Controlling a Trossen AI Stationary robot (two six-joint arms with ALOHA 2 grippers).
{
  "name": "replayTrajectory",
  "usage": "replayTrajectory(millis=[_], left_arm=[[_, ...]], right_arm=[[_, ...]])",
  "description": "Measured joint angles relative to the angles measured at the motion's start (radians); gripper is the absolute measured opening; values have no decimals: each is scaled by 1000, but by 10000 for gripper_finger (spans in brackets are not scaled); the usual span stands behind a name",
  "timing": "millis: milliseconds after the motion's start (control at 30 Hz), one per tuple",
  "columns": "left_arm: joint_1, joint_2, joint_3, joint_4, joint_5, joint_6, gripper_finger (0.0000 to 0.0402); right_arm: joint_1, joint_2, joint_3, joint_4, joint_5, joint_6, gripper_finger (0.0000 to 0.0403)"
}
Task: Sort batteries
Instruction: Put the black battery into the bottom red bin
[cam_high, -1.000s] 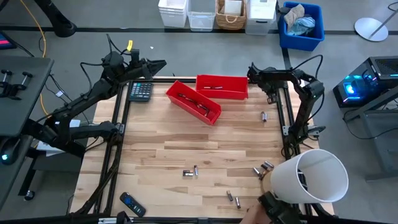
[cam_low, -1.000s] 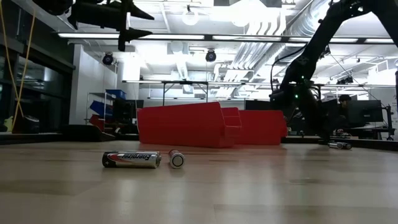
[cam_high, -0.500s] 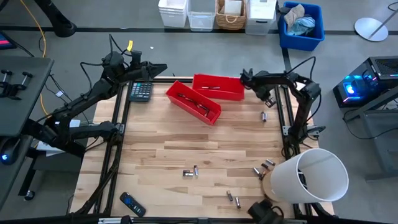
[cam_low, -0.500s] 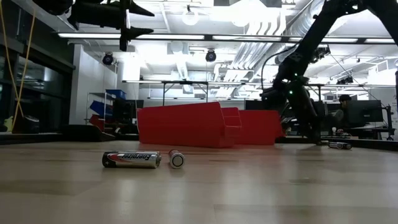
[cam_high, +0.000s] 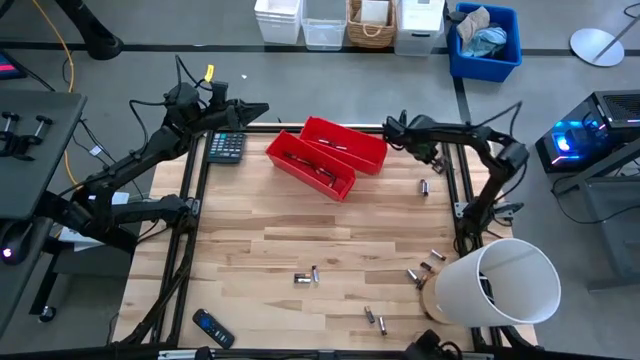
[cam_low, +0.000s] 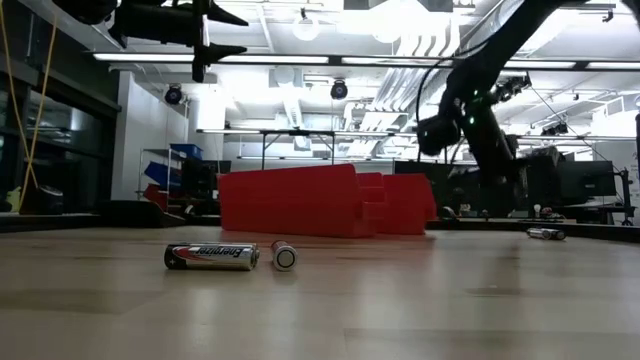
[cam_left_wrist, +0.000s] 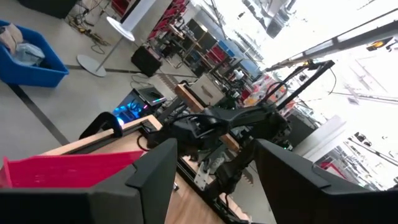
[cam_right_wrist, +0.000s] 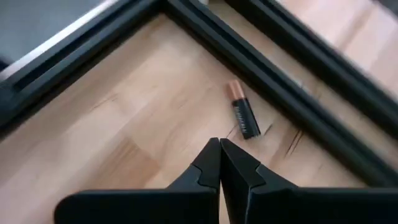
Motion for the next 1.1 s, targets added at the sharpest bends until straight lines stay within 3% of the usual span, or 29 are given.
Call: replayTrajectory(millis=[200,333,467,667,867,1100], left_arm=[[0,0,0,-1,0,17,210],[0,0,0,-2,0,17,210],[0,0,0,-3,0,17,210],[0,0,0,-3,0,33,210],[0,0,0,-4,0,44,210],[0,0,0,-42,-1,45,210]], right_arm=[[-43,-65,0,8,-16,-348,6],[-62,-63,-10,22,-112,-529,41],[-61,-62,-67,15,-151,-534,102],[-75,-62,-156,27,-121,-347,177],[-115,-68,-260,275,-123,-394,189],[-169,-64,-274,303,-26,-460,190]])
